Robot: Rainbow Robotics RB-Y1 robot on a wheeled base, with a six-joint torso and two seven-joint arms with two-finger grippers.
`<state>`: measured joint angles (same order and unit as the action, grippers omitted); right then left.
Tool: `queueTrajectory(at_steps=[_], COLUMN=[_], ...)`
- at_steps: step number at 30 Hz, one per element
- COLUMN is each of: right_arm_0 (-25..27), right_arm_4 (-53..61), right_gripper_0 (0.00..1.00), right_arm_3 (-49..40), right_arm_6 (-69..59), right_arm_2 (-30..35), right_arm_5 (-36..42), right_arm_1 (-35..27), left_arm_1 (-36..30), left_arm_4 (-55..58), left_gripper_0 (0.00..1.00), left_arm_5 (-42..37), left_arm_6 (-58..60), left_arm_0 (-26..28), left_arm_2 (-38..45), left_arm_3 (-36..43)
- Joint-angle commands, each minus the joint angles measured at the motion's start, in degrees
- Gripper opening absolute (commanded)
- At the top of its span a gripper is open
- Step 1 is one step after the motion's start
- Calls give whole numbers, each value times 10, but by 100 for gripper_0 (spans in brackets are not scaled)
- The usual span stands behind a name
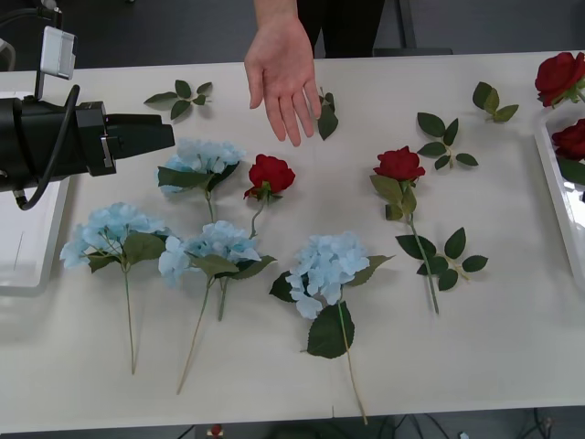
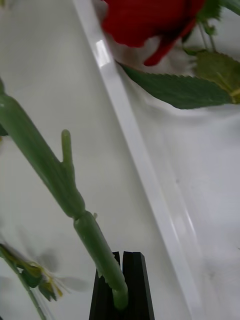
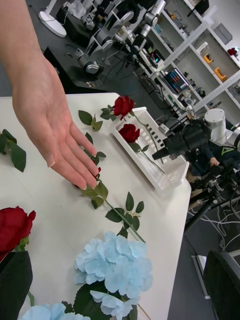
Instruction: Place the red flowers into the right box and the blue flowers into the left box. If a person shows an open palm, hand one flower to the person first, then continue sorting.
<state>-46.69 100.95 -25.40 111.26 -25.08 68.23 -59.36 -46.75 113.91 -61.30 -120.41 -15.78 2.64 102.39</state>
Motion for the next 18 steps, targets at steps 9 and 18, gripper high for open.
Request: queueTrajectory(at_steps=[9, 18], right_arm_0=[-2, -17], right_arm_4=[210, 210], right_gripper_0=[0, 0], right_arm_3=[-116, -214], right_arm_6=[10, 99], right_arm_2=[74, 136], right_arm_5=[-26, -50], right_arm_1=[-22, 38], left_arm_1=[-23, -23], left_arm_4=[-4, -4], left_gripper_0=[100, 100], left_arm_5=[0, 0], left_arm_6=[-31, -31], left_arm_0=[2, 2], left_arm_2=[4, 4], left_arm_3=[4, 4])
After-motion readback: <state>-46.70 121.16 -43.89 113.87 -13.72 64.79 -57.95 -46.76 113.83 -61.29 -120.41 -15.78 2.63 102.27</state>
